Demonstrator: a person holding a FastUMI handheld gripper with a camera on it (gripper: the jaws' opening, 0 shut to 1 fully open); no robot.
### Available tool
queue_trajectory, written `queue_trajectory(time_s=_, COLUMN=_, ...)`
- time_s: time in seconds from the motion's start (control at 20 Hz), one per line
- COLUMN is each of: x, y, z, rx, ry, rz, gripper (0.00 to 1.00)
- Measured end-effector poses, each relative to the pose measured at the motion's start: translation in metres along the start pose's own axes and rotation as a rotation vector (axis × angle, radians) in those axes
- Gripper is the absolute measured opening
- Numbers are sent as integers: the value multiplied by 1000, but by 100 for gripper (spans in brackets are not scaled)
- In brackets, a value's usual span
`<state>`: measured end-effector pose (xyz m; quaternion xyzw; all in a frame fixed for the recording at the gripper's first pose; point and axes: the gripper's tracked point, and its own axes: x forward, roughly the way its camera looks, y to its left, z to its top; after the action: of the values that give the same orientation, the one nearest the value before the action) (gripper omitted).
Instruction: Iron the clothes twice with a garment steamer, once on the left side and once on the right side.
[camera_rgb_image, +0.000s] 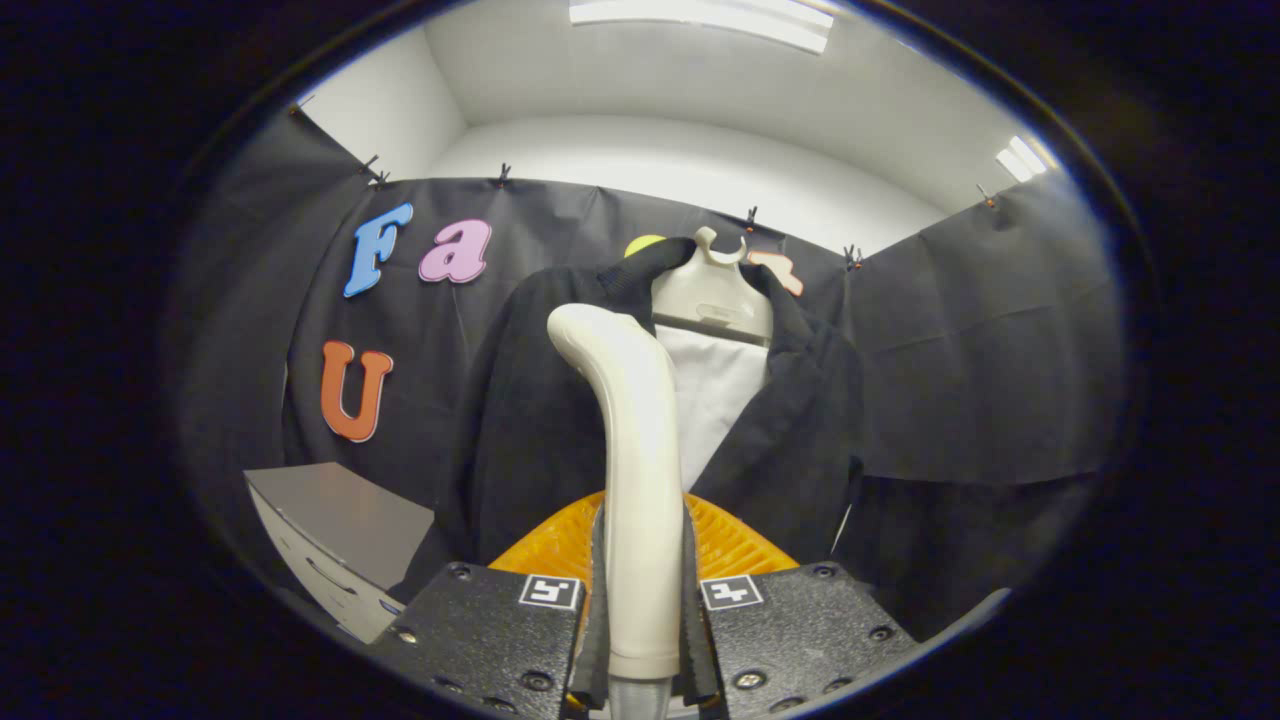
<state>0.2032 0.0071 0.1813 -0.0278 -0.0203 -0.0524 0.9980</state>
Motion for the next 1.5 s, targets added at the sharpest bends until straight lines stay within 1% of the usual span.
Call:
queue_trajectory(time_s=0.2, x=-3, y=2, z=-25, rx=-48, ry=44, rz=-20, gripper=31)
queue_trajectory(time_s=0.4, x=-10, y=3, z=-40, rx=-78, ry=66, rz=-27, gripper=31)
queue_trajectory(time_s=0.95, x=-39, y=7, z=-96, rx=-160, ry=148, rz=-12, gripper=31)
queue_trajectory(time_s=1.1, x=-51, y=13, z=-119, rx=-185, ry=188, rz=7, gripper=31)
queue_trajectory(time_s=1.2, x=-58, y=18, z=-140, rx=-174, ry=248, rz=26, gripper=31)
queue_trajectory(time_s=1.5, x=-80, y=15, z=-181, rx=-199, ry=330, rz=21, gripper=31)
